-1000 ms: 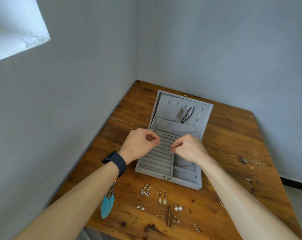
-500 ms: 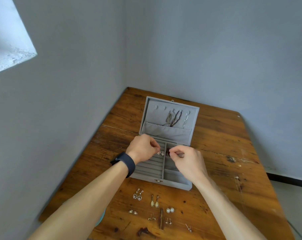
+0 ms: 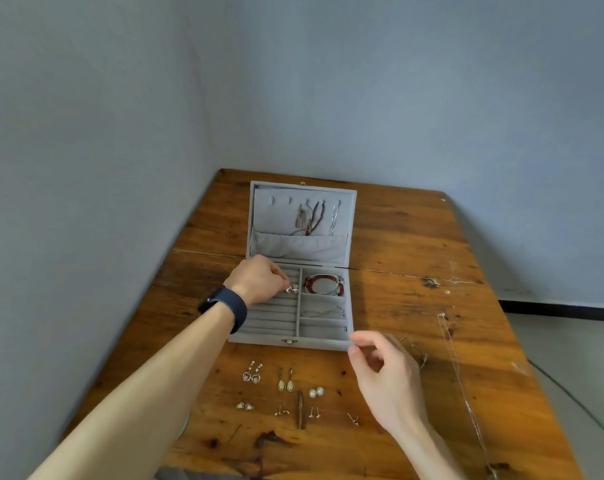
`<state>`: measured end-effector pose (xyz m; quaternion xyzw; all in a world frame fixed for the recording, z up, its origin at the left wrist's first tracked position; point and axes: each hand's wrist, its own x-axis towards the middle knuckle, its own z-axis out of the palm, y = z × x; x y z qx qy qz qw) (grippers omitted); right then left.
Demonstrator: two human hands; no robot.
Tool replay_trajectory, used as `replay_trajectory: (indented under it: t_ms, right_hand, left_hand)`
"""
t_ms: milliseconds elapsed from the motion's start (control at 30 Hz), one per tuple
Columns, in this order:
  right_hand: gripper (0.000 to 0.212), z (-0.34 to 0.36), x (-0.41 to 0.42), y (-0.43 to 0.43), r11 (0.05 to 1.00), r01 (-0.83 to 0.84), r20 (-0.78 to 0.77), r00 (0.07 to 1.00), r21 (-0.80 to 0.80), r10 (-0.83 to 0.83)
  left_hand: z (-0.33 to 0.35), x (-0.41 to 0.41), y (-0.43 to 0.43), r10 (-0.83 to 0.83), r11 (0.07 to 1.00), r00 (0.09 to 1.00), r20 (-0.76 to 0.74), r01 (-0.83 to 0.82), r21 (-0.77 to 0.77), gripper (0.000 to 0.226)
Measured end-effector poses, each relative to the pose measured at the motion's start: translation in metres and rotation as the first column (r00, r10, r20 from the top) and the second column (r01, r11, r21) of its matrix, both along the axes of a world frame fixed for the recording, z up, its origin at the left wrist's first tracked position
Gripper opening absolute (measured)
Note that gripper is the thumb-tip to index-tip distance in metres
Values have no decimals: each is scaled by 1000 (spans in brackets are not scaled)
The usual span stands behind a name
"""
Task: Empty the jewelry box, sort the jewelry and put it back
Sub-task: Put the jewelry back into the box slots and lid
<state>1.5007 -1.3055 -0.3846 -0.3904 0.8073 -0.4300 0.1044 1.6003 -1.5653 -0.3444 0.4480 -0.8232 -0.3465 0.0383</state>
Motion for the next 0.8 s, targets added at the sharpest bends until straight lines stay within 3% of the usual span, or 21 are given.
replay_trajectory:
  t_ms: [200, 467, 600, 733, 800]
  right_hand:
    - [28, -2, -3, -10, 988, -75, -73, 994, 137, 85]
    - [29, -10, 1, -15, 991, -64, -100, 992, 116, 76]
    - [30, -10, 0, -16, 990, -72, -123, 989, 124, 87]
    - [32, -8, -5, -18, 987, -82, -117, 988, 138, 99]
    - [32, -2, -7, -28, 986, -89, -147, 983, 138, 109]
  left_hand:
    - [-1, -1, 1, -5, 1000, 1000, 7, 5, -2, 14]
    - [2, 2, -1, -27, 995, 999, 39, 23, 93, 8]
    - [3, -3, 2, -63, 998, 994, 87, 65, -13, 8]
    - [4, 1, 0, -54, 994, 998, -15, 55, 90, 10]
    - [4, 1, 1, -65, 994, 998, 5, 64, 94, 10]
